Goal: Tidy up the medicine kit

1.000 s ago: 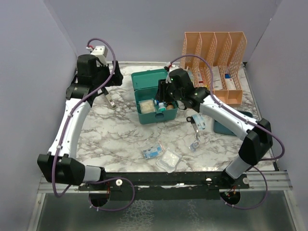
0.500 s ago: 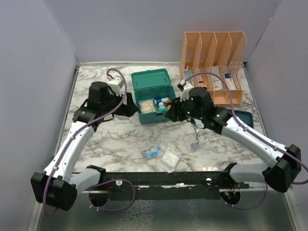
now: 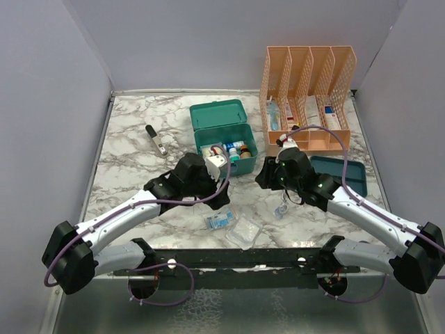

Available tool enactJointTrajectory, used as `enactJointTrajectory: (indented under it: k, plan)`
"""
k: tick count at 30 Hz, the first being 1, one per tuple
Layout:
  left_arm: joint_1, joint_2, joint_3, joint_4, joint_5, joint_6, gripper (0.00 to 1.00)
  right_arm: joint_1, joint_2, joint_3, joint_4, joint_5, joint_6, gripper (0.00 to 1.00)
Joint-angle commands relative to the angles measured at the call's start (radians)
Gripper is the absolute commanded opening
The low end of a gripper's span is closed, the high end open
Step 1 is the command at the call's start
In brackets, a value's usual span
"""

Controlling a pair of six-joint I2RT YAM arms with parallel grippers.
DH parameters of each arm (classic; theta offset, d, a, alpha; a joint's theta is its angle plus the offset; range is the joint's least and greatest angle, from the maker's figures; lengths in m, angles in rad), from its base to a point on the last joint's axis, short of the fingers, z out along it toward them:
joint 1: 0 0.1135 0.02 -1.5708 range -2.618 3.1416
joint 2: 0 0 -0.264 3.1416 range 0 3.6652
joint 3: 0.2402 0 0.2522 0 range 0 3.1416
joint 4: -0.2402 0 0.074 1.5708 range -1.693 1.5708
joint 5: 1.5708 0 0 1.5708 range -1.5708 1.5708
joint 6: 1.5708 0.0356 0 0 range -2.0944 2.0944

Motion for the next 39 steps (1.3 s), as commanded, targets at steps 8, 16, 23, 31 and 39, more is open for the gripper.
enactJointTrajectory:
  k: [8, 16, 23, 31, 39]
  plan:
    - [-0.075, 0.193, -0.046, 0.074, -0.172, 0.106, 0.51, 0.002, 0.05, -0.047, -0.063, 0.252, 0.158, 0.43]
    - [-0.075, 0.222, -0.092, 0.081, -0.093, 0.041, 0.56, 0.002, 0.073, -0.053, -0.07, 0.247, 0.177, 0.42]
    - [-0.075, 0.217, -0.148, 0.077, -0.186, -0.082, 0.59, 0.002, 0.079, -0.065, -0.067, 0.231, 0.2, 0.42]
    - [-0.075, 0.232, -0.177, 0.091, -0.212, -0.115, 0.44, 0.002, 0.102, -0.052, -0.061, 0.226, 0.189, 0.42]
    - [-0.075, 0.215, -0.15, 0.049, -0.292, -0.115, 0.11, 0.002, 0.099, -0.042, -0.057, 0.232, 0.192, 0.41]
